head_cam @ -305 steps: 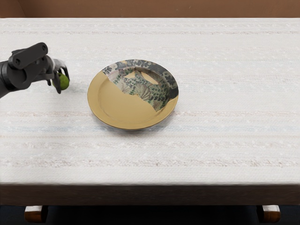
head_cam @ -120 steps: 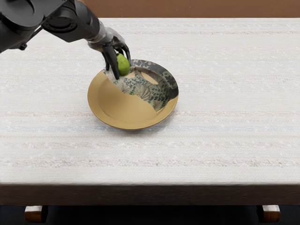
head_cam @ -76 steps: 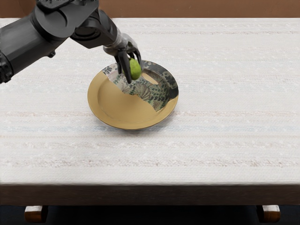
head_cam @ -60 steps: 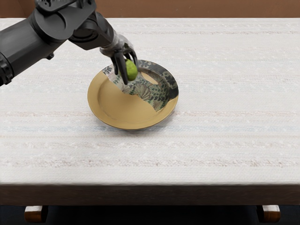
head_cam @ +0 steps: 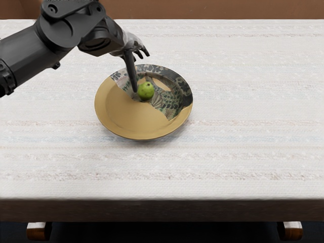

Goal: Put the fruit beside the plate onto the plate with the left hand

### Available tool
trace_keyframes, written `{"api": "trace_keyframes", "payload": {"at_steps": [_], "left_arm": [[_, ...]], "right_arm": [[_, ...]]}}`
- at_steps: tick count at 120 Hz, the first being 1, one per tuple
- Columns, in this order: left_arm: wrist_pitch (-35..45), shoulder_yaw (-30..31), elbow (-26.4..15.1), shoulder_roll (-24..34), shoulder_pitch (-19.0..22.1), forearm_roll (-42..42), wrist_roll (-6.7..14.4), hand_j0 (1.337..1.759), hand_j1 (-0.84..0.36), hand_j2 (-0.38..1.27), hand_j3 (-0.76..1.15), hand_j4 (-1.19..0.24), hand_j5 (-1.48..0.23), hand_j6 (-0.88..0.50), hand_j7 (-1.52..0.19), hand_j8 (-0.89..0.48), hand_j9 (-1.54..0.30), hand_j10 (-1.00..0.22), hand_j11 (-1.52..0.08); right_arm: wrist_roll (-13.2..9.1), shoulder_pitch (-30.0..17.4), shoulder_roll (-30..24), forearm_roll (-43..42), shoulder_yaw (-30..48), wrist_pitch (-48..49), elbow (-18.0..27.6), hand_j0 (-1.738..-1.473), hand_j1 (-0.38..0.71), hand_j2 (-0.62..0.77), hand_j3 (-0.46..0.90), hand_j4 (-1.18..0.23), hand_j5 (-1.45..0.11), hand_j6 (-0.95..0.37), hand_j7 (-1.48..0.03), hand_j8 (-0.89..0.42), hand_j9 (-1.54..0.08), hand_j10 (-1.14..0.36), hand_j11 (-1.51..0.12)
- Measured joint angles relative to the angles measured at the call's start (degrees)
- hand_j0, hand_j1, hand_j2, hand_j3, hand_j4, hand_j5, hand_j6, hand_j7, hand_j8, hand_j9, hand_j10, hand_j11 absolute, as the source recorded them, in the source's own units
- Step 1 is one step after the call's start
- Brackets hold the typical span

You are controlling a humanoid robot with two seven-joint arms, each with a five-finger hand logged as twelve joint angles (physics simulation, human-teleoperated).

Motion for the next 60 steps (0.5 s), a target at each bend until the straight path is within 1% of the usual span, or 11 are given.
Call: {"api": "trace_keyframes", "payload": {"at_steps": [10, 19, 34, 41, 51, 60], "left_arm": [[-0.12, -0.07, -1.46, 0.0, 0.13, -2.5, 0.0, 1.657, 0.28, 0.02, 0.0, -0.05, -0.1, -0.04, -0.1, -0.05, -0.1, -0.07, -0.1], [-0.02, -0.16, -3.63, 0.0, 0.19, -3.99, 0.0, 1.657, 0.3, 0.02, 0.0, -0.04, -0.07, -0.03, -0.07, -0.04, -0.07, -0.05, -0.07], [0.17, -0.27, -8.59, 4.13, -0.48, -7.52, 0.0, 1.657, 0.32, 0.01, 0.0, -0.02, -0.04, -0.02, -0.04, -0.02, -0.04, -0.03, -0.04], [0.18, -0.91, -11.84, 8.07, -0.48, -9.72, 0.0, 1.658, 0.33, 0.01, 0.0, -0.02, -0.03, -0.01, -0.03, -0.02, -0.03, -0.02, -0.03], [-0.13, -2.0, -17.37, 12.13, -0.17, -13.7, 0.0, 1.658, 0.33, 0.01, 0.0, -0.01, -0.02, -0.01, -0.02, -0.01, -0.02, -0.02, -0.02], [-0.33, -2.66, -22.0, 13.44, 0.01, -17.71, 0.0, 1.658, 0.33, 0.0, 0.0, -0.01, -0.02, -0.01, -0.02, -0.01, -0.02, -0.01, -0.02]], "right_arm": [[0.0, 0.0, 0.0, 0.0, 0.0, 0.0, 0.03, -1.658, -0.31, -0.01, 0.0, -0.03, -0.04, -0.03, -0.04, -0.03, -0.04, -0.03, -0.04], [-0.01, 0.0, 0.0, 0.0, 0.0, 0.0, 0.03, -1.658, -0.31, -0.01, 0.0, -0.03, -0.04, -0.03, -0.04, -0.03, -0.04, -0.03, -0.04], [-0.03, 0.02, 0.0, 0.0, 0.01, 0.0, 0.12, -1.658, -0.31, -0.01, 0.0, -0.03, -0.04, -0.03, -0.04, -0.03, -0.04, -0.03, -0.04], [-0.06, 0.05, 0.0, 0.0, 0.04, 0.0, 0.16, -1.658, -0.31, -0.01, 0.0, -0.03, -0.04, -0.03, -0.04, -0.03, -0.04, -0.03, -0.04], [-0.07, 0.1, 0.0, 0.0, 0.07, 0.0, 0.27, -1.658, -0.31, -0.01, 0.0, -0.03, -0.04, -0.03, -0.04, -0.03, -0.04, -0.03, -0.04], [-0.08, 0.2, 0.0, 0.0, 0.08, 0.0, 0.34, -1.658, -0.31, -0.01, 0.0, -0.03, -0.04, -0.03, -0.04, -0.03, -0.04, -0.03, -0.04]]}}
